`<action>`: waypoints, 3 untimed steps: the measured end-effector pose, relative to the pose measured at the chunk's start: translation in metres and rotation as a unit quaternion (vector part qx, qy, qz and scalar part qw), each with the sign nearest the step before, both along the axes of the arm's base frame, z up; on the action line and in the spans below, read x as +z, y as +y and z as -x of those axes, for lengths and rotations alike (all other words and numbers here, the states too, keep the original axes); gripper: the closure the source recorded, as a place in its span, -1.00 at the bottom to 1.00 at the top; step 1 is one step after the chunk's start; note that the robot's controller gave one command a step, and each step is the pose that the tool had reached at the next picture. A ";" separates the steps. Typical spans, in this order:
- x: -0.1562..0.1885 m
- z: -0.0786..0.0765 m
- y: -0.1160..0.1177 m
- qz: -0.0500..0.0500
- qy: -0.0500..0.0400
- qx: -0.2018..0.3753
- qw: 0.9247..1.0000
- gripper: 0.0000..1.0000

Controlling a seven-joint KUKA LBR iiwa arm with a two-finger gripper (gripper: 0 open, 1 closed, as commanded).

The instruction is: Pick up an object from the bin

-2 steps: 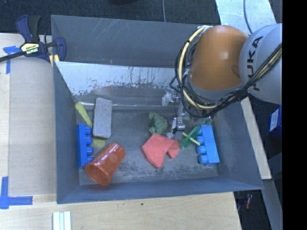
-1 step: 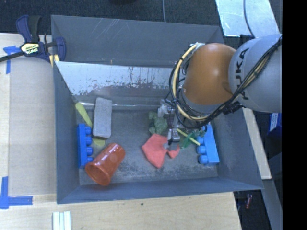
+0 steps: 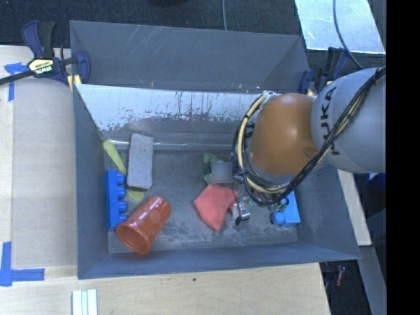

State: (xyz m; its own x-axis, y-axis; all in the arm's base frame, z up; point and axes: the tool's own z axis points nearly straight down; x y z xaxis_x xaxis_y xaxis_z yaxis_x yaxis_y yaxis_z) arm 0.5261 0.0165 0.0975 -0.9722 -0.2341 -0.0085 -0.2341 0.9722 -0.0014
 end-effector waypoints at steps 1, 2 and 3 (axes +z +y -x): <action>-0.016 -0.004 -0.004 0.001 -0.004 0.070 0.998 1.00; -0.016 -0.004 -0.004 0.001 -0.004 0.069 0.998 1.00; 0.045 0.005 0.015 0.000 -0.002 0.062 0.998 1.00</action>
Offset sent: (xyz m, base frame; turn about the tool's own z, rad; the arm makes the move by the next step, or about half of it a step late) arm 0.0000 0.0000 0.0000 0.0000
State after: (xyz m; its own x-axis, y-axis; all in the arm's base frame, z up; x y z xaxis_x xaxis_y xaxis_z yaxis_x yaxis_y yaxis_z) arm 0.5210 0.0313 0.1424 -0.9359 -0.3521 -0.0112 -0.3521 0.9360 -0.0032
